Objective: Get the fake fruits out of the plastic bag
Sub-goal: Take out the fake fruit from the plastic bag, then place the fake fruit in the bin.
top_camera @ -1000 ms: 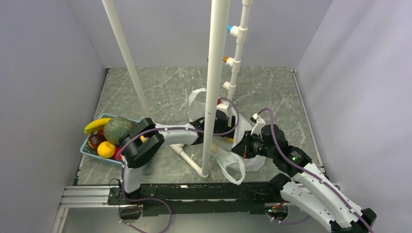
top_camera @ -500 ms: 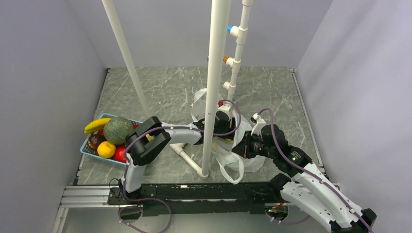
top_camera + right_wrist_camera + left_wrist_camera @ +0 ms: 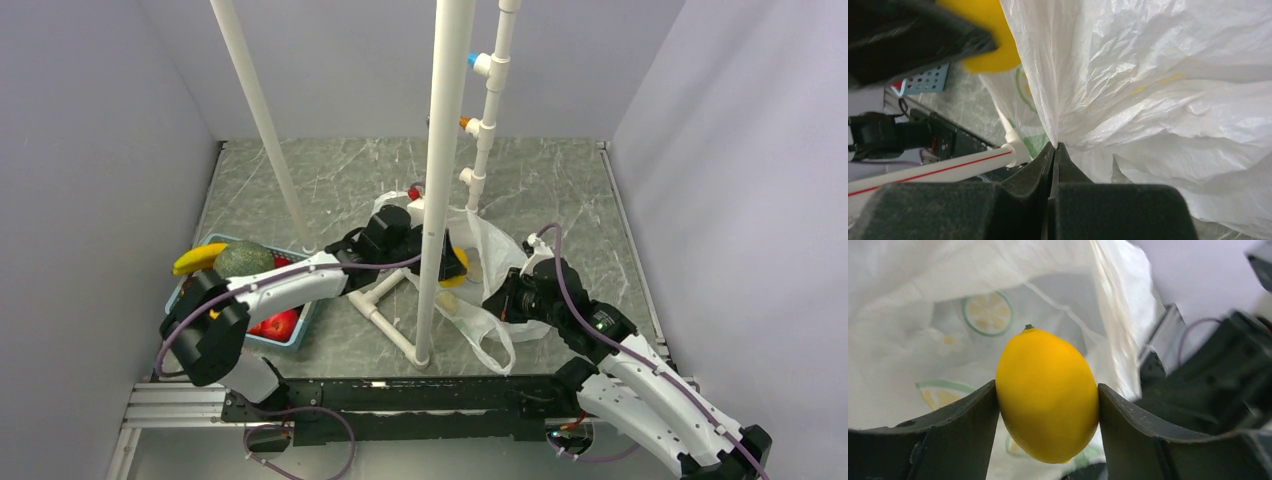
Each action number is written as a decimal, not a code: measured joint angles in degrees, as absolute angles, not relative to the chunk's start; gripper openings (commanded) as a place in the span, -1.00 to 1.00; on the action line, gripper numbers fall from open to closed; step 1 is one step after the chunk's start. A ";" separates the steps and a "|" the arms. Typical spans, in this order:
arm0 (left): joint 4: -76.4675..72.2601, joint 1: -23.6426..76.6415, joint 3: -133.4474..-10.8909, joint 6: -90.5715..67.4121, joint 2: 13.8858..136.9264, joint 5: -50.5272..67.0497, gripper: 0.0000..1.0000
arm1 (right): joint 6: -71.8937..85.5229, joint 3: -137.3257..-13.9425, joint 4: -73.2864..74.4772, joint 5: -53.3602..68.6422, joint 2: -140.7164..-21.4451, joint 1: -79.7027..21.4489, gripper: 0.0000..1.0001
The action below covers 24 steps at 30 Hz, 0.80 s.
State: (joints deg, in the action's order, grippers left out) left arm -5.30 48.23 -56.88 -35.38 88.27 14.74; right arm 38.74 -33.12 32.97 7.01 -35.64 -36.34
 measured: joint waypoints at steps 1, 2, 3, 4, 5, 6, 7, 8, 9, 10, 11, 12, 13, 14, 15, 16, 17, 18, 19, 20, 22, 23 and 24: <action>-5.15 47.90 -56.21 -35.33 87.02 16.67 -0.63 | 39.31 -33.12 32.95 6.09 -35.90 -36.34 -1.00; -4.78 47.79 -55.20 -35.16 85.56 18.65 -0.63 | 39.75 -33.12 32.93 5.15 -36.29 -36.34 -1.00; -4.16 47.83 -54.13 -35.07 83.96 20.25 -0.63 | 40.18 -33.12 32.93 4.38 -36.62 -36.36 -1.00; -3.22 47.90 -53.12 -34.76 82.19 21.45 -0.63 | 40.51 -33.12 32.91 3.84 -36.82 -36.34 -1.00; -1.72 48.01 -52.12 -34.35 80.09 22.44 -0.64 | 40.82 -33.12 32.88 3.25 -37.01 -36.34 -1.00; 0.34 48.12 -51.20 -33.74 77.56 23.18 -0.65 | 40.99 -33.12 32.86 2.79 -37.19 -36.34 -1.00; 2.11 48.18 -50.65 -33.36 75.33 23.55 -0.67 | 41.15 -33.12 32.84 2.42 -37.34 -36.34 -1.00; 5.30 48.23 -50.06 -32.40 72.01 23.66 -0.68 | 41.21 -33.15 32.75 2.11 -37.54 -36.34 -1.00; 7.51 48.21 -49.84 -31.92 69.32 23.64 -0.68 | 41.21 -33.15 32.64 1.91 -37.74 -36.34 -1.00; 10.33 48.21 -49.82 -31.03 66.39 23.31 -0.69 | 41.23 -33.15 32.45 1.74 -37.95 -36.34 -1.00; 13.61 48.21 -49.84 -30.15 62.74 22.35 -0.70 | 41.23 -33.15 32.25 1.63 -38.17 -36.34 -1.00; 16.25 48.21 -49.91 -29.43 59.92 21.45 -0.71 | 41.23 -33.15 32.10 1.52 -38.33 -36.34 -1.00; 19.14 48.21 -50.04 -28.84 56.95 19.86 -0.71 | 41.23 -33.15 31.88 1.48 -38.50 -36.34 -1.00; 22.22 48.21 -50.28 -28.14 54.28 18.04 -0.72 | 41.23 -33.15 31.62 1.48 -38.68 -36.34 -1.00; 25.41 48.21 -50.65 -27.94 51.75 16.08 -0.76 | 41.23 -33.15 31.40 1.48 -38.81 -36.34 -1.00; 29.08 48.21 -51.11 -27.73 49.23 13.21 -0.80 | 41.23 -33.15 31.22 1.48 -38.94 -36.34 -1.00; 31.88 48.21 -51.51 -27.77 47.31 10.72 -0.79 | 41.23 -33.15 31.09 1.48 -39.00 -36.34 -1.00; 35.11 48.21 -52.01 -28.18 45.56 7.44 -0.79 | 41.23 -33.15 30.96 1.50 -39.07 -36.34 -1.00; 38.83 48.21 -52.64 -28.99 43.79 3.36 -0.82 | 41.23 -33.15 30.85 1.50 -39.07 -36.34 -1.00; 42.02 48.21 -53.19 -30.13 42.52 -0.58 -0.84 | 41.21 -33.15 30.72 1.50 -39.07 -36.34 -1.00; 48.12 48.21 -53.91 -33.08 40.36 -8.69 -0.98 | 41.21 -33.15 30.70 1.50 -39.09 -36.34 -1.00; 50.98 48.18 -53.93 -34.83 39.40 -13.08 -1.00 | 41.21 -33.15 30.70 1.50 -39.16 -36.34 -1.00; 54.22 48.18 -53.95 -37.19 38.92 -17.45 -1.00 | 41.19 -33.15 30.70 1.50 -39.29 -36.34 -1.00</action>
State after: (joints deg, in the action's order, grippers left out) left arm 54.22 48.18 -53.95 -37.19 38.92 -17.45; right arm 41.19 -33.15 30.70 1.50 -39.29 -36.34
